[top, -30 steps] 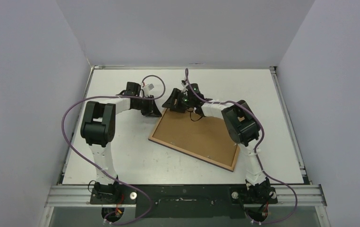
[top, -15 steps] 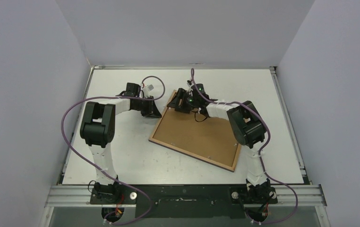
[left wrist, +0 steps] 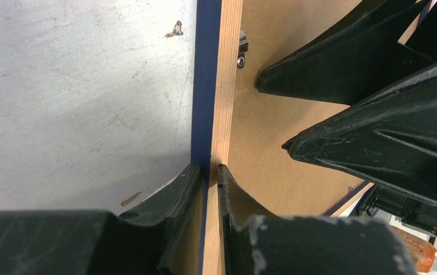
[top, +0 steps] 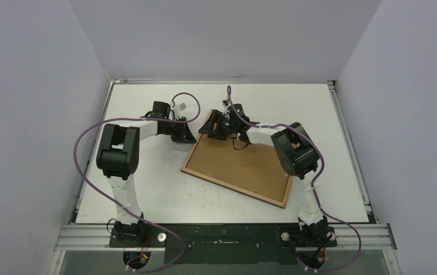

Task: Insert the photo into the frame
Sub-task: Install the photo frame at the center of the board.

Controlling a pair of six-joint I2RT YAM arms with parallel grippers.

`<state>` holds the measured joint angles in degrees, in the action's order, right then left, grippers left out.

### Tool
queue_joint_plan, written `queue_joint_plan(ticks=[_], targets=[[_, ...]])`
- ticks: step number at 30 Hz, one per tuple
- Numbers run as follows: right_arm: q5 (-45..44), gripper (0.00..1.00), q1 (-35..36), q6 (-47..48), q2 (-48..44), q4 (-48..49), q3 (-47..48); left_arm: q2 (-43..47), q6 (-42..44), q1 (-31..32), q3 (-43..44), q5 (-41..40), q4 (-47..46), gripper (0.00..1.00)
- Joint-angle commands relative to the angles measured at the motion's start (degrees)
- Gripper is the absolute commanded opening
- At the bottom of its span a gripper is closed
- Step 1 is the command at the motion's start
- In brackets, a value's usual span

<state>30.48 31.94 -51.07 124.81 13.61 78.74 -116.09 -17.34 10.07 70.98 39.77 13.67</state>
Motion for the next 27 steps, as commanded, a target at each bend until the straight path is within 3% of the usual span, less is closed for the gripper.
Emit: queue_joint_plan(ticks=[1, 17, 27], targets=[[-0.3, 0.6, 0.5, -0.5, 1.3, 2.6, 2.7, 1.9, 1.6, 0.7, -1.8, 0.0, 1.3, 0.13], [-0.7, 0.6, 1.5, 0.3, 3.8, 1.0, 6.2, 2.0, 1.8, 0.7, -2.4, 0.6, 1.5, 0.12], [-0.6, 0.6, 2.0, -0.5, 2.6, 2.3, 2.7, 1.9, 1.8, 0.7, -2.3, 0.8, 1.5, 0.12]])
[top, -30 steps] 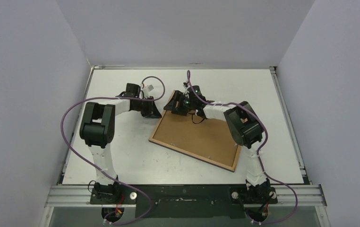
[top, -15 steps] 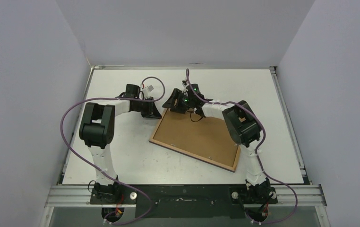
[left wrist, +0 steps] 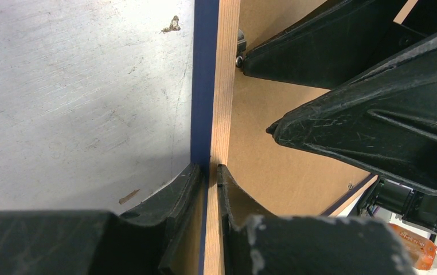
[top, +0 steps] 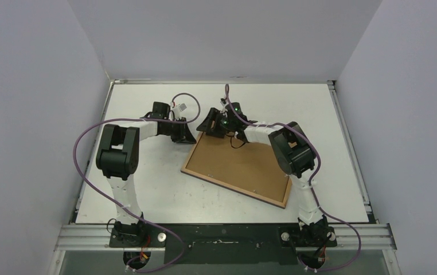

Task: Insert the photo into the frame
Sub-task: Install the photo frame at the center of the board.

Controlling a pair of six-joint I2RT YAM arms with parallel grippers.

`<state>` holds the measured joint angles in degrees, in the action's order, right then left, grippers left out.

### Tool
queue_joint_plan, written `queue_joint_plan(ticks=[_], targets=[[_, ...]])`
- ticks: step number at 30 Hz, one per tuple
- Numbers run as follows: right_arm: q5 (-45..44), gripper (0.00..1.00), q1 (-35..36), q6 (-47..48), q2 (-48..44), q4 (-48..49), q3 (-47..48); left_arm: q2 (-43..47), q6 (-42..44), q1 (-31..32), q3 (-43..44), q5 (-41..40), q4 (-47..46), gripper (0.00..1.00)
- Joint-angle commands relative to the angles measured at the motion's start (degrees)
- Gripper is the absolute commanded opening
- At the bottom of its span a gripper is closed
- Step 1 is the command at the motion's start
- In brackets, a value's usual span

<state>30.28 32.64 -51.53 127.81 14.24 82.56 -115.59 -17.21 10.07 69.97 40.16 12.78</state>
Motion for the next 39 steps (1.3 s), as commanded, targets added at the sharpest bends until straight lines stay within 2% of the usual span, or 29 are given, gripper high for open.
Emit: queue_joint_plan(ticks=[1, 19, 29, 35, 39], targets=[[-0.5, 0.6, 1.5, -0.1, -0.2, 2.0, -1.2, 1.5, 1.5, 0.7, -1.2, 0.5, 2.3, 0.12], [-2.5, 0.6, 1.6, -2.1, 2.5, 8.0, -0.8, 2.1, 0.3, 2.2, -4.5, 1.9, 1.2, 0.11], [-1.1, 0.6, -0.6, 0.2, -10.1, 8.7, -13.0, 2.7, 0.1, 1.1, -3.3, 1.3, 1.5, 0.1], [-1.2, 0.6, -0.6, -0.5, -8.9, 9.9, -14.5, 2.5, -0.4, 1.2, -3.4, 1.2, 1.4, 0.09], [-2.2, 0.6, -0.3, -0.6, -6.6, 9.5, -12.0, 2.8, -0.6, 1.3, -3.8, 1.3, 1.1, 0.09]])
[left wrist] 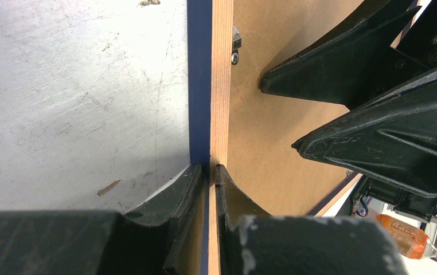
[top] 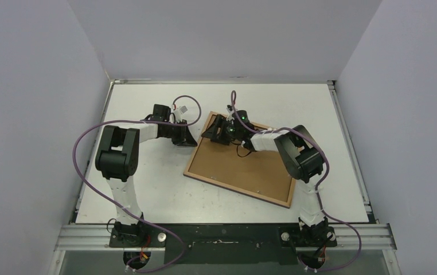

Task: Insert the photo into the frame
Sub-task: Install the photo frame at the center of the board.

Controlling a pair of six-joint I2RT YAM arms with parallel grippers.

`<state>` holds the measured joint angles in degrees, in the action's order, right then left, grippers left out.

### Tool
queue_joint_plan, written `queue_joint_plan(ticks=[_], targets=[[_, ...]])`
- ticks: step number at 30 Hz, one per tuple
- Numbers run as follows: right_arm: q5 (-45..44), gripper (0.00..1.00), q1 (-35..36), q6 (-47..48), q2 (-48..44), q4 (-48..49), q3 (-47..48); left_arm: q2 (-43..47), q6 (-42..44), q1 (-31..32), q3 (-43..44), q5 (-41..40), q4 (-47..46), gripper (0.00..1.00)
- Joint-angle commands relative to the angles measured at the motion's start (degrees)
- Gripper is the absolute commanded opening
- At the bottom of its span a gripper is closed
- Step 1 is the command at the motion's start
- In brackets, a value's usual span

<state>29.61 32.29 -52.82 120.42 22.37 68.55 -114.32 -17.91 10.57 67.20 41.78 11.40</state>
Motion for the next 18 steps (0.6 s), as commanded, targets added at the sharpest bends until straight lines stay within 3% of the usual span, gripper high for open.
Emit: queue_joint_plan(ticks=[1, 18], targets=[[-1.8, 0.6, 0.2, 0.7, 1.4, 1.1, 2.7, 1.5, 0.0, 0.7, -1.0, -0.2, 2.5, 0.09], [-5.1, 0.6, 1.1, 3.9, 4.0, -3.8, 7.9, 1.2, 0.1, 0.8, -1.3, 0.2, 2.3, 0.09]])
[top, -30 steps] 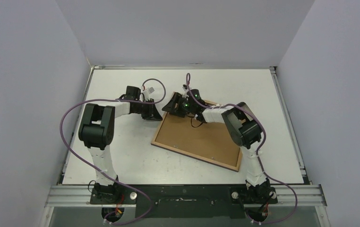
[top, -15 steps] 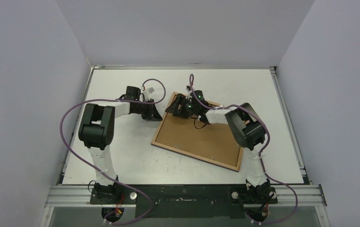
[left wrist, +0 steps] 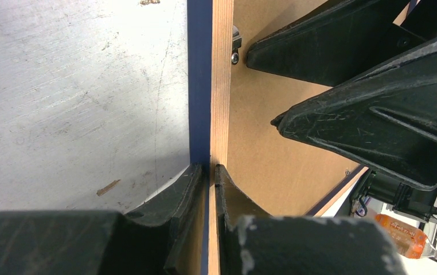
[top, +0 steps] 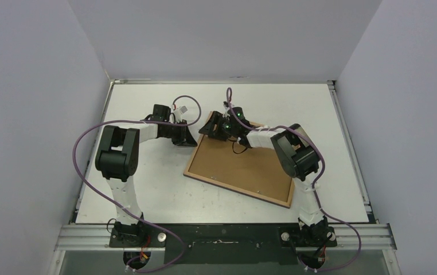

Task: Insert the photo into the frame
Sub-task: Install the photo frame at the center of the board.

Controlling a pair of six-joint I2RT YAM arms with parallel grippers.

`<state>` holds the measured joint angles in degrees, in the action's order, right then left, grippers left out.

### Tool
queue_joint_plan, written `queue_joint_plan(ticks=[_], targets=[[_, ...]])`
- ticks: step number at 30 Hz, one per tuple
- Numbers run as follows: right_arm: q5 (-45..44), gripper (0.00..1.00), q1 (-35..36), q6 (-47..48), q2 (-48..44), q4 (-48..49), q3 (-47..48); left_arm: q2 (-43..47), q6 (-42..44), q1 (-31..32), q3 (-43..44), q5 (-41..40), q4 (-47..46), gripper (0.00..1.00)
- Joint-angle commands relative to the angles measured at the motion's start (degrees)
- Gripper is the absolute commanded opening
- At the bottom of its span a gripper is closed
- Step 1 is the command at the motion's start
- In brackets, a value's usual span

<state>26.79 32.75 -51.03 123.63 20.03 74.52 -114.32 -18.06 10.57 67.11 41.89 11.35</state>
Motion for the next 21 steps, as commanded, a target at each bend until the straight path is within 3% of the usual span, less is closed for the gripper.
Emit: queue_joint_plan(ticks=[1, 21], targets=[[-2.0, 0.6, 0.8, 2.0, 1.3, -1.5, 2.2, 1.3, 0.2, 0.8, -1.2, 0.1, 2.4, 0.09], [-0.8, 0.6, 2.3, -0.1, 3.7, -0.9, 4.3, 1.0, -0.1, 1.1, -1.1, 0.7, 2.1, 0.08]])
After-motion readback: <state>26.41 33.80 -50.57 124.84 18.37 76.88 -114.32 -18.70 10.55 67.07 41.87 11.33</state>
